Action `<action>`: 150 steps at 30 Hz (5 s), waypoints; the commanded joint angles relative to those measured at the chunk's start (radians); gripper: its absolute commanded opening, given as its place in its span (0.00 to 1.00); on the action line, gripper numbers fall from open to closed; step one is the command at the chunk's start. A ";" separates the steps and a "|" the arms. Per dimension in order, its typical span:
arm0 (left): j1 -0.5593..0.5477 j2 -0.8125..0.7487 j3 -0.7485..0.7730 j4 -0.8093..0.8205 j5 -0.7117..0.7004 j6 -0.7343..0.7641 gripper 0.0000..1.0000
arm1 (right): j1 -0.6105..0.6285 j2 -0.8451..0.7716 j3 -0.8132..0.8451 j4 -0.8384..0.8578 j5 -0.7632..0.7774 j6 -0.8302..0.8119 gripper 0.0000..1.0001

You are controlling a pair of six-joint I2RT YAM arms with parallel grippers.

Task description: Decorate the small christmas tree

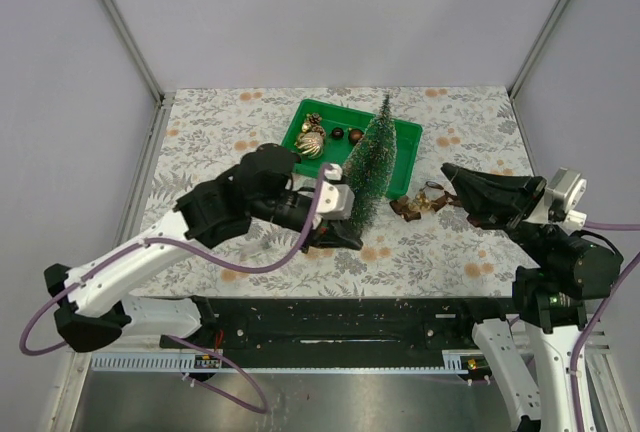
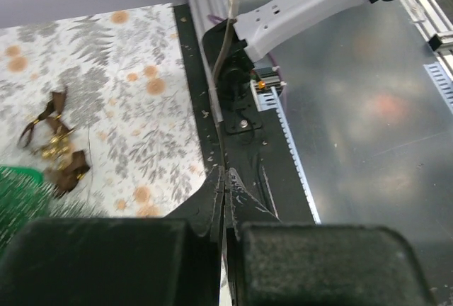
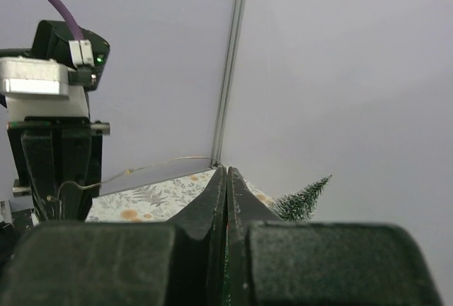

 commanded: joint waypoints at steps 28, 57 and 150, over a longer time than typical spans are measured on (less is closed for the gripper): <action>0.734 -0.405 -0.224 -0.158 0.135 -0.044 0.00 | 0.008 0.530 0.325 0.267 0.138 -0.152 0.00; 0.836 0.007 -0.133 0.304 -0.608 -0.126 0.11 | 0.092 0.997 0.477 0.459 0.577 -0.365 0.00; 0.298 -0.180 -0.118 0.169 -0.561 0.178 0.79 | 0.046 0.076 0.216 -1.071 0.471 -0.321 0.00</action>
